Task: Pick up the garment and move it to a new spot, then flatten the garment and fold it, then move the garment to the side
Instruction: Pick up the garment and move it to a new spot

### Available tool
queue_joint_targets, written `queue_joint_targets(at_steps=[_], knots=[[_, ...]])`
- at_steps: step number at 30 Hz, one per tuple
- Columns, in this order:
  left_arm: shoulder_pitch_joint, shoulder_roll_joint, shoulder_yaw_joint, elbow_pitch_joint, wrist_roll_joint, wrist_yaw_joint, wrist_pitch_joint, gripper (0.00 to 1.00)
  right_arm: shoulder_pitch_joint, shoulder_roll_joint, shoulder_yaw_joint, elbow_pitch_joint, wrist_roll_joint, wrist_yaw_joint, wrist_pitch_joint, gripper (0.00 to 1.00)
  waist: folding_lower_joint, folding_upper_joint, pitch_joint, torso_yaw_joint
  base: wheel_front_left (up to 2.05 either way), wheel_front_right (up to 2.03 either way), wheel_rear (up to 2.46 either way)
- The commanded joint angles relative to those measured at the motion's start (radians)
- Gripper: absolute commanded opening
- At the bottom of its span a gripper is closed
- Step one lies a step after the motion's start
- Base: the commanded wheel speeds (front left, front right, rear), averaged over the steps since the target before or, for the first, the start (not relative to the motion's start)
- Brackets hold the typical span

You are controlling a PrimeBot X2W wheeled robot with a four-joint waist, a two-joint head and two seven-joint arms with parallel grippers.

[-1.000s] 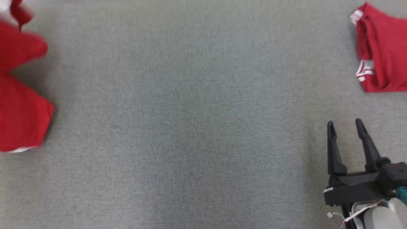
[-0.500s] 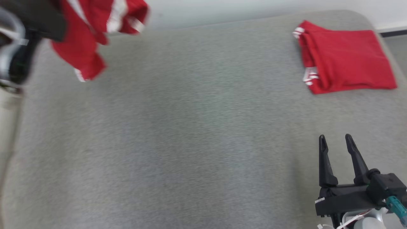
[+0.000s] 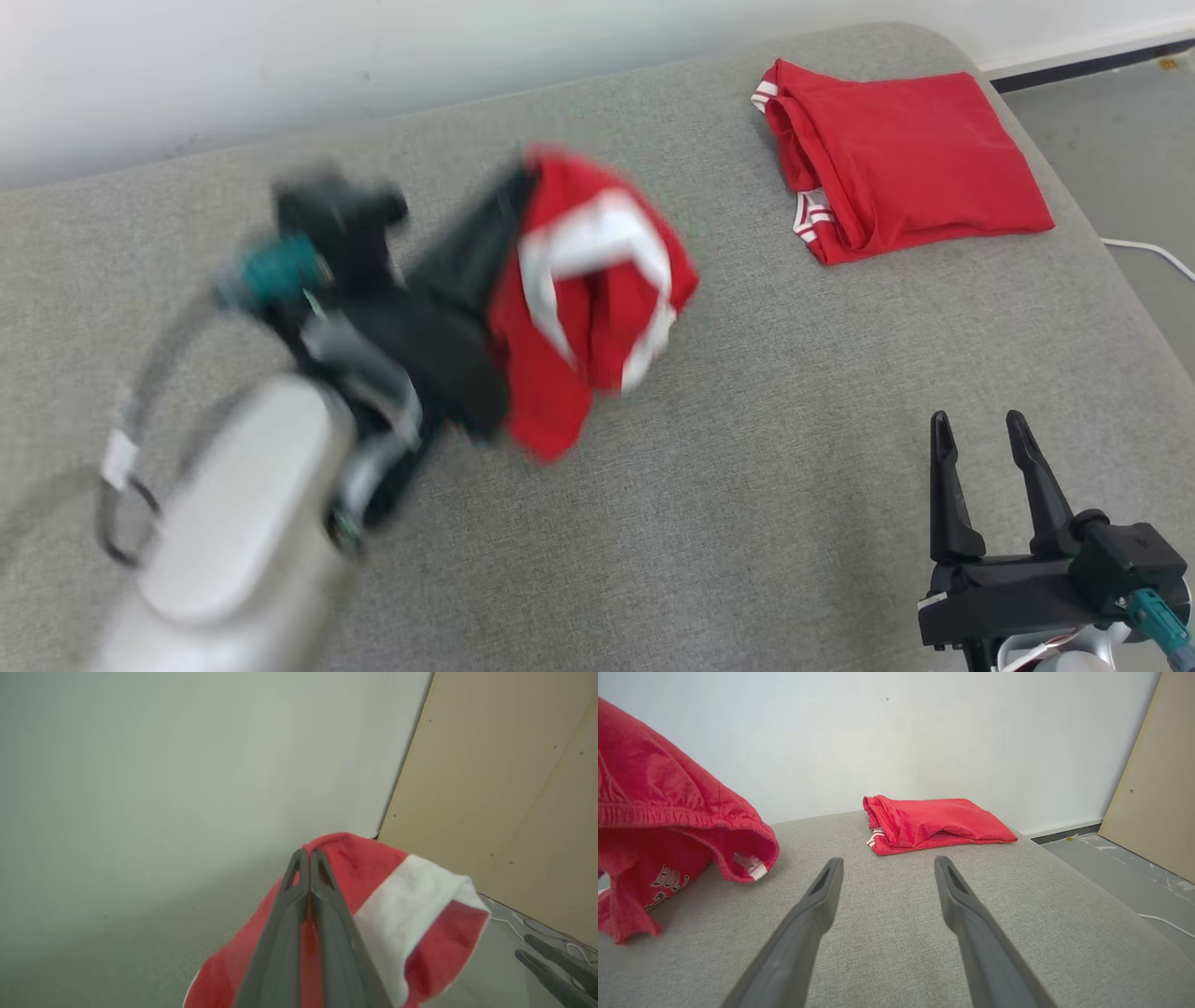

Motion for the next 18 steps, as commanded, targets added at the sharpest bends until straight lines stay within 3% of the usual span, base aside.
queue_joint_targets(at_steps=[1, 6, 8, 9, 10, 11, 14, 18], knots=[[0.066, -0.017, -0.012, -0.004, -0.011, 0.01, -0.017, 0.0, 0.003, 0.004, 0.0, 0.003, 0.005, -0.002, 0.0, 1.0, 0.0, 0.0, -0.001, 0.005, 0.0, 0.0, 0.0], [0.248, -0.07, -0.082, 0.025, -0.014, 0.03, -0.074, 0.0, 0.007, 0.005, 0.005, 0.012, 0.0, -0.002, 0.0, 1.0, 0.0, 0.0, -0.011, 0.03, 0.0, 0.0, 0.0], [0.318, -0.119, -0.134, 0.063, -0.02, 0.02, -0.1, 0.0, 0.008, 0.006, 0.011, 0.016, -0.005, -0.002, 0.0, 1.0, 0.0, 0.0, -0.018, 0.051, 0.0, 0.0, 0.0], [0.331, -0.129, -0.149, 0.078, -0.015, 0.019, -0.11, 0.1, 0.006, 0.006, 0.016, 0.018, -0.006, -0.002, 0.0, 1.0, 0.0, 0.0, -0.019, 0.058, 0.0, 0.0, 0.0], [0.343, -0.144, -0.159, 0.096, -0.015, 0.016, -0.121, 0.4, 0.005, 0.006, 0.018, 0.021, -0.007, -0.002, 0.0, 1.0, 0.0, 0.0, -0.023, 0.065, 0.0, 0.0, 0.0], [0.35, -0.155, -0.17, 0.113, -0.014, 0.01, -0.129, 1.0, 0.003, 0.006, 0.022, 0.023, -0.009, -0.002, 0.0, 1.0, 0.0, 0.0, -0.026, 0.07, 0.0, 0.0, 0.0], [0.354, -0.18, -0.163, 0.138, -0.022, 0.005, -0.186, 1.0, -0.001, 0.005, 0.026, 0.027, -0.009, -0.002, -0.001, 1.0, 0.0, 0.0, -0.04, 0.089, 0.0, 0.0, 0.0], [0.33, -0.168, -0.123, 0.151, 0.003, 0.022, -0.273, 1.0, 0.016, -0.001, 0.033, 0.029, -0.017, -0.002, -0.001, 1.0, 0.0, 0.0, -0.065, 0.121, 0.0, 0.0, 0.0]])
